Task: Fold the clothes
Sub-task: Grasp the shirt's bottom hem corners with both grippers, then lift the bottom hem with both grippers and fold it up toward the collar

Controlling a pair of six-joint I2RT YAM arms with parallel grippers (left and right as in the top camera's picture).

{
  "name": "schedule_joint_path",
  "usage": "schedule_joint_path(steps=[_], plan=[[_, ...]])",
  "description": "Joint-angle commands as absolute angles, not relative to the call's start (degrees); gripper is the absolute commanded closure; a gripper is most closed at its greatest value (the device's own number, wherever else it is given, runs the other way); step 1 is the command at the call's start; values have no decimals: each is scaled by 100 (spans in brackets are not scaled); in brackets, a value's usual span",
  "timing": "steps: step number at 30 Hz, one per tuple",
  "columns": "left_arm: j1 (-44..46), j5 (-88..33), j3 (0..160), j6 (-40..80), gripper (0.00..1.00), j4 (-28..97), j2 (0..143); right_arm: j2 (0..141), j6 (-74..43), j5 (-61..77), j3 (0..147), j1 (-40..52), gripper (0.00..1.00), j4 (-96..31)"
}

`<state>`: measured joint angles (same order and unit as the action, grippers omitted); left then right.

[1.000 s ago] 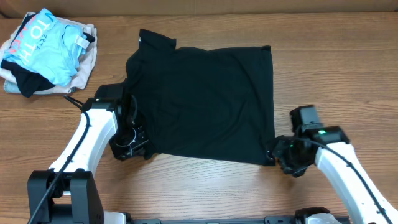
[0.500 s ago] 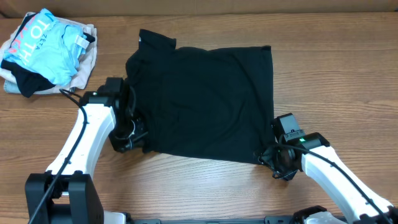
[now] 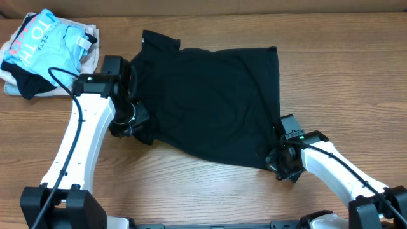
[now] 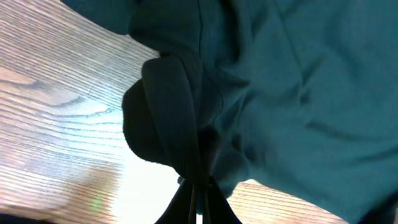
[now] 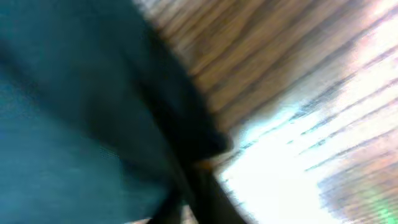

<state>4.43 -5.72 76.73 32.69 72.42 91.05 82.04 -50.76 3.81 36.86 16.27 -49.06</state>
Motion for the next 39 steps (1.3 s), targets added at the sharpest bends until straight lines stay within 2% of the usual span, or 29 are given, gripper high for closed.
schedule_joint_path(steps=[1,6,13,18,23,39], plan=[[534,-228,8009,3343,96,7378,9059,8230,-5057,259,3793,1658,96,-5070],[539,163,8458,3343,96,7894,9056,7837,-4755,239,4265,1564,96,-5791],[637,694,8737,3229,96,8676,9059,6947,-4381,329,5061,1319,96,-7616],[718,921,8737,3225,96,8849,9063,6694,-4132,648,5282,1286,96,-8031],[843,945,8713,3232,96,8569,9065,6766,-4042,607,5301,1275,96,-7553],[1052,1592,7765,3435,96,5913,9065,7564,-3850,-554,5299,1278,96,-5006]])
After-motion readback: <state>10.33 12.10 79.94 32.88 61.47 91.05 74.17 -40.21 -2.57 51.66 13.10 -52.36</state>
